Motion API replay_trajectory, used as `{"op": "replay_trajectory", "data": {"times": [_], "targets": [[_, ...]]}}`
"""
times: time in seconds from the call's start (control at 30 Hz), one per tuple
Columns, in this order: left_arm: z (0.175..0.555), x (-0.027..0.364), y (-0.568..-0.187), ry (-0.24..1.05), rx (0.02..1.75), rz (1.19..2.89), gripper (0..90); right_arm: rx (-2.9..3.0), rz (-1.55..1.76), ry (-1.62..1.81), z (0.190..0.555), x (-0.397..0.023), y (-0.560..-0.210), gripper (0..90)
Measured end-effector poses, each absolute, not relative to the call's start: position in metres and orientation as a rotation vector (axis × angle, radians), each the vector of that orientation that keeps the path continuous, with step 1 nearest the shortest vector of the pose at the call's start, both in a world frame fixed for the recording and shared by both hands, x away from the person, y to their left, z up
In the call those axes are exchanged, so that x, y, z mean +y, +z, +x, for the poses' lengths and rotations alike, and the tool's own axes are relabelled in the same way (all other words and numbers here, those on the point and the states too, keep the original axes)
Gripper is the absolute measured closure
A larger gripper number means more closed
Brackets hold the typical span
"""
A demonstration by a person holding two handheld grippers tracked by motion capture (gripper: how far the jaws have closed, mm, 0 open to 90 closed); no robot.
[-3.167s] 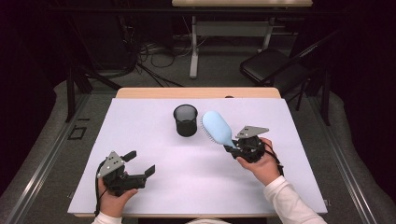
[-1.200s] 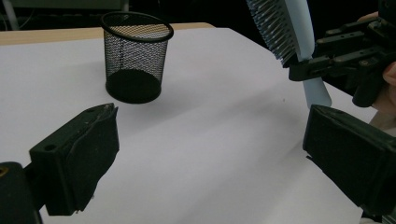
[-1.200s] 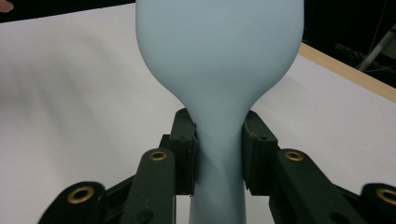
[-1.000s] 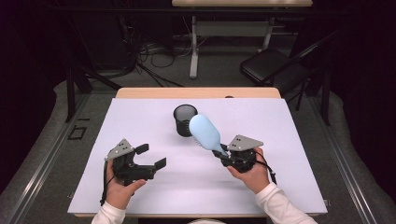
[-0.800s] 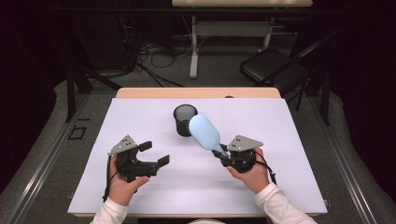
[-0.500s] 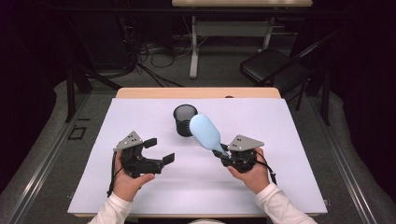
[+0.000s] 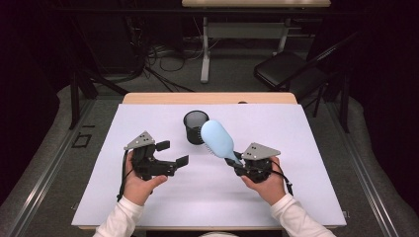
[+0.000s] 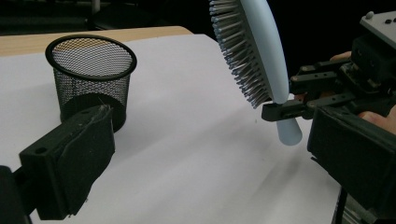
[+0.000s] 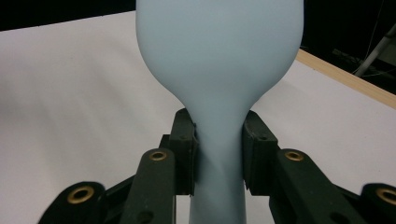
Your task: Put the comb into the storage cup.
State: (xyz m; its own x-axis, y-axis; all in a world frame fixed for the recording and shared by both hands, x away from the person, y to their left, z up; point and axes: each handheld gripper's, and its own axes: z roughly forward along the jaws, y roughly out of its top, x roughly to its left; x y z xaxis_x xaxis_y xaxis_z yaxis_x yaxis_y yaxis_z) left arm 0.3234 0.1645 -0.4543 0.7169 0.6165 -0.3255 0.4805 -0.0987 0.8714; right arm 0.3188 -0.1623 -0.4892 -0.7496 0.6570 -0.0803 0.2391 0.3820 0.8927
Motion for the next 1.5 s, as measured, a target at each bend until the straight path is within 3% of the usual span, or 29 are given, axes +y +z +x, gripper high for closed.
{"op": "replay_trajectory", "data": {"times": [1.5], "targets": [[0.359, 0.119, -0.431, 0.007, 0.846, 1.803, 1.7, 2.199, 0.751, 1.354, 0.315, -0.160, -0.488, 69.4]]}}
